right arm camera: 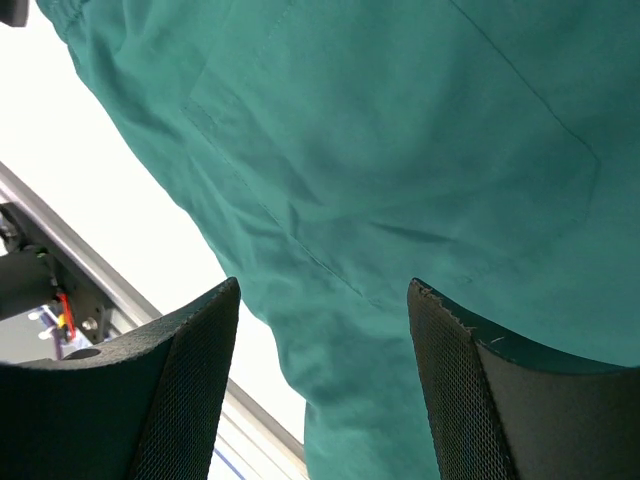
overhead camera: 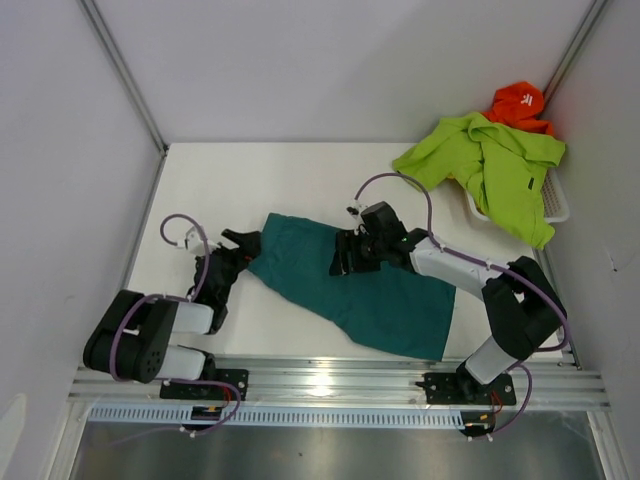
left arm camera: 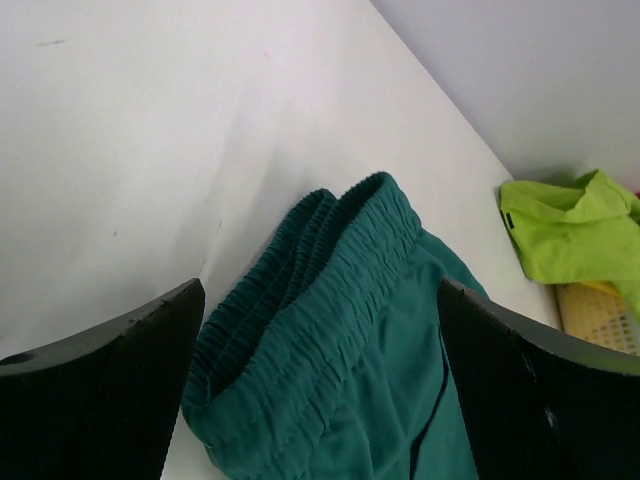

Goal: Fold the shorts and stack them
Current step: Fold the shorts

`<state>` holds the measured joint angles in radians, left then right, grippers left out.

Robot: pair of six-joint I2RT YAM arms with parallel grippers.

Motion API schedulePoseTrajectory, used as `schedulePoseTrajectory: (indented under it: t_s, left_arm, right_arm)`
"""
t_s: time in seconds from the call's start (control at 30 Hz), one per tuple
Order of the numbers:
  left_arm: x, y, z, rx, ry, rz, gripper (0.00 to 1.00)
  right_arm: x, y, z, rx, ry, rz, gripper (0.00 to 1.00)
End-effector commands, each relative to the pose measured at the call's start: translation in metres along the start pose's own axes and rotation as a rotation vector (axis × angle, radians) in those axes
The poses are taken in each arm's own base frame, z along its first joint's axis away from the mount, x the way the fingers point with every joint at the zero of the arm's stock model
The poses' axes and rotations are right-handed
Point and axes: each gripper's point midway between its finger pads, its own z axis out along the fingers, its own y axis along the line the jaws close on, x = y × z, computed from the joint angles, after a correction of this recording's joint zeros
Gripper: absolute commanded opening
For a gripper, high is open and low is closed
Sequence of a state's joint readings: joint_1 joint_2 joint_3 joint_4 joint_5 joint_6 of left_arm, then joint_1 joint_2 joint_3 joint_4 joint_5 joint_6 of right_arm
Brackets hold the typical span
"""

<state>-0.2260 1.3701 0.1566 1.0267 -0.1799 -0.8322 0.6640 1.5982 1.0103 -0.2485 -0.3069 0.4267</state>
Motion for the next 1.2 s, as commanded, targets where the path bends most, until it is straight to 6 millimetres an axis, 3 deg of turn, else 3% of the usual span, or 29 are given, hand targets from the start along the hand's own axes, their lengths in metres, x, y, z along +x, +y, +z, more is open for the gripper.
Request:
schedulePoseTrajectory:
  t_s: [0.0,0.3,0.5,0.63,0.73,0.87,1.17]
  left_arm:
    - [-0.003,0.014,-0.002,-0.033,0.001,-0.094,0.99]
    - [0.023,0.026,-0.02,-0.006,0.089,-0.221,0.99]
    - [0.028,0.03,-0.024,-0.034,0.119,-0.202,0.99]
    - [0.044,0.043,-0.023,-0.17,0.226,-0.236,0.99]
    - [0.044,0.048,-0.029,-0.231,0.239,-0.252,0.99]
    - [0.032,0.036,-0.029,-0.228,0.242,-0.236,0.99]
    - [0.063,0.033,-0.02,-0.228,0.374,-0.285,0.99]
  right_arm:
    - [-0.016,0.018,0.004,-0.072,-0.035,0.01,0.7]
    - [-0.022,0.028,0.016,-0.099,-0.03,0.012,0.71]
    - [-0.022,0.028,0.02,-0.101,-0.027,0.019,0.71]
    - [-0.02,0.026,0.024,-0.093,-0.016,0.027,0.71]
    - [-0.019,0.023,0.025,-0.078,-0.013,0.029,0.72]
    - [-0.019,0.021,0.025,-0.073,-0.011,0.03,0.72]
    - [-0.018,0.022,0.026,-0.074,-0.008,0.031,0.72]
